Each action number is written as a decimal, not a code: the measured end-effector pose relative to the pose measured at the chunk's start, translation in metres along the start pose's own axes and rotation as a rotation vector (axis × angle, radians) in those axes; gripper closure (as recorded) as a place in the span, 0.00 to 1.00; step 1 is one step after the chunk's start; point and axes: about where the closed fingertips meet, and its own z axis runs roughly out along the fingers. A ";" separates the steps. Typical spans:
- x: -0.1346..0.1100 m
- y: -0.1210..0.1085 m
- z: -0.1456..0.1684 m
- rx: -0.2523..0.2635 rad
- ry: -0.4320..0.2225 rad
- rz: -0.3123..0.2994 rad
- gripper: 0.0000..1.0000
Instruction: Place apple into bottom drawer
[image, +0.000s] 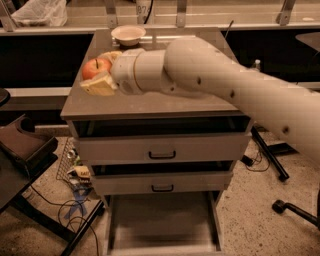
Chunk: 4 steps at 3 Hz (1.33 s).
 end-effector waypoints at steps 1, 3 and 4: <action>0.007 0.053 -0.023 0.041 0.000 0.032 1.00; 0.140 0.082 -0.096 0.105 0.127 0.153 1.00; 0.218 0.062 -0.121 0.149 0.229 0.164 1.00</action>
Offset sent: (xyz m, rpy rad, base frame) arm -0.1068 -0.1975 -0.1593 -0.0260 0.1817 -0.3528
